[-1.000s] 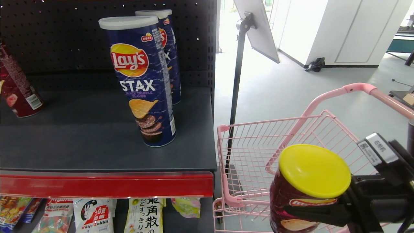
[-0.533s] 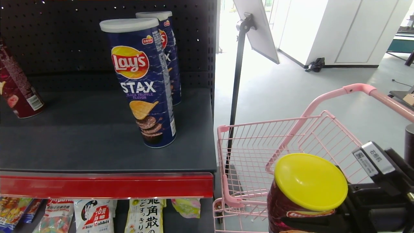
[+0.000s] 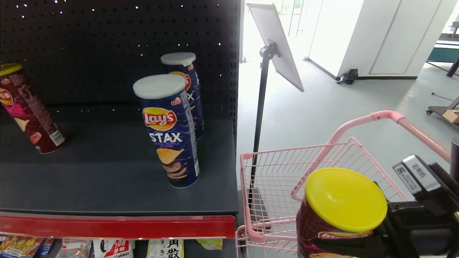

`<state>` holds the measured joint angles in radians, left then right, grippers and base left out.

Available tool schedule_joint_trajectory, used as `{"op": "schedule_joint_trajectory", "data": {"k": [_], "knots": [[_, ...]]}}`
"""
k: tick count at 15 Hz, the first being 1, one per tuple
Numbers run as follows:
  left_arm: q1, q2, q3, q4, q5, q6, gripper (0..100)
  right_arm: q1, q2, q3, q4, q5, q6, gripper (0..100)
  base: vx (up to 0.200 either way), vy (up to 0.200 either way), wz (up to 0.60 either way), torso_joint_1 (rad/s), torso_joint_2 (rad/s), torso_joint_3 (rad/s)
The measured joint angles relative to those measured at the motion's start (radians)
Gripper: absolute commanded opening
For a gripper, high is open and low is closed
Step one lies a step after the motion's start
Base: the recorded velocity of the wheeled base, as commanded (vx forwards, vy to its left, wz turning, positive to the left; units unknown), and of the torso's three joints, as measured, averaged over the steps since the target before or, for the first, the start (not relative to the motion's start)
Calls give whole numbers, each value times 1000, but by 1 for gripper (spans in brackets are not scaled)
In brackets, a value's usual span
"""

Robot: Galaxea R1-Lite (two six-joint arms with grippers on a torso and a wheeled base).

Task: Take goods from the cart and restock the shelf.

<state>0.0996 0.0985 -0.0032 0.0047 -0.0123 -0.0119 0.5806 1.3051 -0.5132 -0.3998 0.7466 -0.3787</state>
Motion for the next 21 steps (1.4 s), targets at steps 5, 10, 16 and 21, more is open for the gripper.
{"op": "schedule_joint_trajectory", "data": {"k": [5, 10, 16, 21], "knots": [[0, 0, 0, 0, 0, 0, 100, -3, -1, 1, 0, -1, 0, 0, 0, 0, 0, 224, -500, -287], [0, 0, 0, 0, 0, 0, 100, -4, -1, -3, -3, -1, 0, 0, 0, 0, 0, 168, -375, -209], [0, 0, 0, 0, 0, 0, 100, -1, -7, 10, -2, 0, -2, 0, 0, 0, 0, 135, -272, -144], [0, 0, 0, 0, 0, 0, 100, -10, -28, 17, 2, -36, 36, 0, 0, 0, 0, 0, 0, 0]]}}
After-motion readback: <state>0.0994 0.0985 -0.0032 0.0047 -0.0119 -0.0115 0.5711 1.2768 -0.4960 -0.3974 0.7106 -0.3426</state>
